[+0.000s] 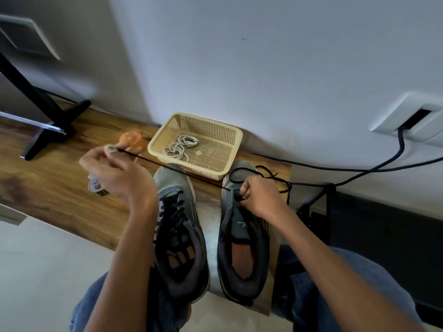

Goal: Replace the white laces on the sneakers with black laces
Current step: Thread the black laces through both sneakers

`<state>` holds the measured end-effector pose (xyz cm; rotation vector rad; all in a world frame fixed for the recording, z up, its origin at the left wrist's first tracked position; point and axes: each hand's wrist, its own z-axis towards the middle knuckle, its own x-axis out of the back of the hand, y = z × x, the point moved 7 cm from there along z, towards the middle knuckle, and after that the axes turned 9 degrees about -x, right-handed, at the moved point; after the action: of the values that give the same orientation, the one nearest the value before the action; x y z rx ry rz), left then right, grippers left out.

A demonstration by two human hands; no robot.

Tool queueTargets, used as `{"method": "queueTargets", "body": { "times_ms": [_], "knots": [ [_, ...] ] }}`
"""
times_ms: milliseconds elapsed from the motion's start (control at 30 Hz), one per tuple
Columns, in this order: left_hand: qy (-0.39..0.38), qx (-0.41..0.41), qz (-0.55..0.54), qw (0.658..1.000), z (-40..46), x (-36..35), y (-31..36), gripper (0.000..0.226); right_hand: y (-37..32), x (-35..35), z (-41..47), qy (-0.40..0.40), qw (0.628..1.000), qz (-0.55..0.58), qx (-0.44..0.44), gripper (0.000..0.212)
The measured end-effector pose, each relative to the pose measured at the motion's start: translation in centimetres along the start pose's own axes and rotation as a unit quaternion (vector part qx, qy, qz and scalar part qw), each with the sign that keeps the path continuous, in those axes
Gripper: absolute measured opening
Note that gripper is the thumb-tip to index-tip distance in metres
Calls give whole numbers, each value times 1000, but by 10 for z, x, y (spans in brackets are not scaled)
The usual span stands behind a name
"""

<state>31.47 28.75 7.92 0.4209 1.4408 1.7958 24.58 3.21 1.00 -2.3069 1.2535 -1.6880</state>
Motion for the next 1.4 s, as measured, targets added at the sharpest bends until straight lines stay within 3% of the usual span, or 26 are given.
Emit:
{"method": "queueTargets", "body": {
  "times_ms": [100, 133, 200, 267, 333, 400, 467, 700, 833, 1033, 1133, 1300, 1400],
  "knots": [
    [-15, 41, 16, 999, 4, 4, -20, 6, -3, -2, -2, -8, 1000, 5, 9, 13],
    [-52, 56, 39, 996, -1, -1, -22, 7, -3, -2, -2, -9, 1000, 8, 8, 13],
    [-212, 61, 80, 972, -22, -28, -20, 14, -1, 0, -1, -14, 1000, 19, 3, 15],
    [-430, 7, 159, 889, -55, -58, -13, 11, -1, 3, -1, -19, 999, 26, 4, 15],
    [-598, -50, 231, 766, -92, -68, -18, 10, -2, 4, -2, -22, 999, 25, 7, 15],
    [-660, -99, 295, 684, -115, -68, -29, 13, -2, 5, -2, -22, 1000, 21, 8, 16],
    [-656, -125, 340, 662, -120, -66, -33, 18, -2, 5, -1, -24, 1000, 15, 7, 19],
    [-610, -158, 383, 676, -114, -65, -28, 13, -3, 4, -1, -24, 1000, 13, 8, 15],
    [-550, -134, 341, 751, -99, -66, -15, 10, -3, 4, -3, -22, 1000, 8, 15, 9],
    [-281, -81, 279, 915, -30, -35, 7, 12, 0, 4, -2, -22, 1000, -6, 11, 10],
    [-144, -28, 190, 971, -10, -15, 5, 13, -2, 3, -3, -25, 1000, -2, 18, 10],
    [58, 87, 68, 992, 3, 16, -21, 5, -7, -1, -3, -27, 999, 10, 39, 12],
    [65, 85, 71, 992, -5, 15, -12, 6, -7, 0, -3, -22, 999, 17, 41, 9]
  ]
}}
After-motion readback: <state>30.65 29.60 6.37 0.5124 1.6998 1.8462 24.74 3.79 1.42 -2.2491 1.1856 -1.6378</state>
